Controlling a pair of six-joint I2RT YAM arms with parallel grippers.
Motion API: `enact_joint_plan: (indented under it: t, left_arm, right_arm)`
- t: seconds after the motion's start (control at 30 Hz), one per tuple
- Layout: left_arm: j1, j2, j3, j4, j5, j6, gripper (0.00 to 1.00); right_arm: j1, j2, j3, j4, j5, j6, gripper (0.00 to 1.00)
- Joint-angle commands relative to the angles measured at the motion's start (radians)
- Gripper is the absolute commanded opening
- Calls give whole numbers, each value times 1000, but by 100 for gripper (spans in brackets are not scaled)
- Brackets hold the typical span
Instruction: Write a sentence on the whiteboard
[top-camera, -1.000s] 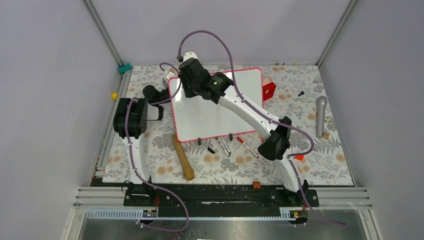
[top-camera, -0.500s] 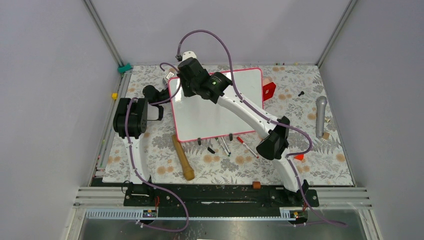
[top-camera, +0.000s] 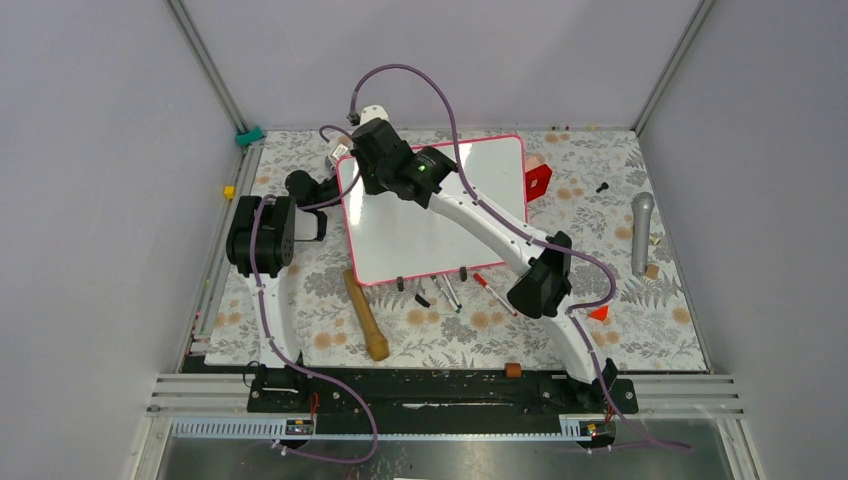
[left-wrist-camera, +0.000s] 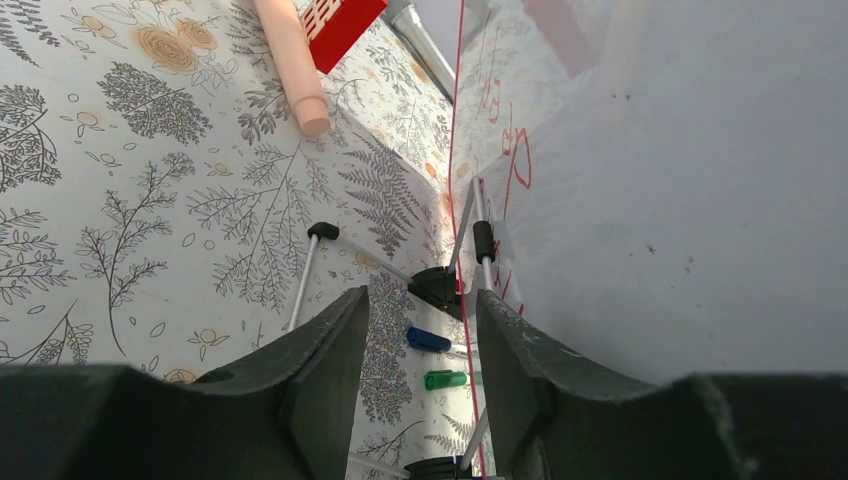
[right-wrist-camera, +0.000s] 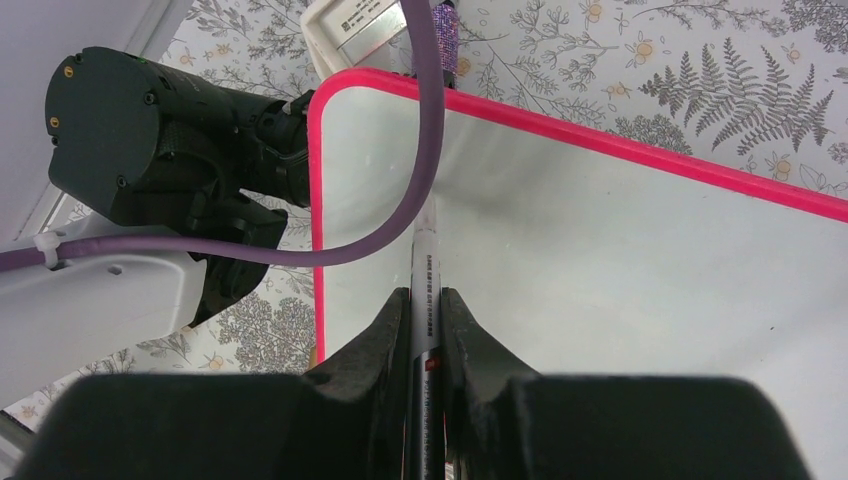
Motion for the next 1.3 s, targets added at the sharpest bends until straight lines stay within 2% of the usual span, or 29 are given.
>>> enact_joint_plan:
  t: [0.0, 0.97, 1.27]
  left_arm:
    - [-3, -33, 11, 76, 27, 8, 45]
    - [-5, -34, 10, 77, 29, 13, 45]
    - [-5, -35, 8, 76, 28, 13, 45]
  right_arm:
    - [7, 5, 46, 42, 36, -22, 0]
    - [7, -110, -160, 6, -34, 14, 0]
    - [7, -122, -121, 2, -45, 14, 0]
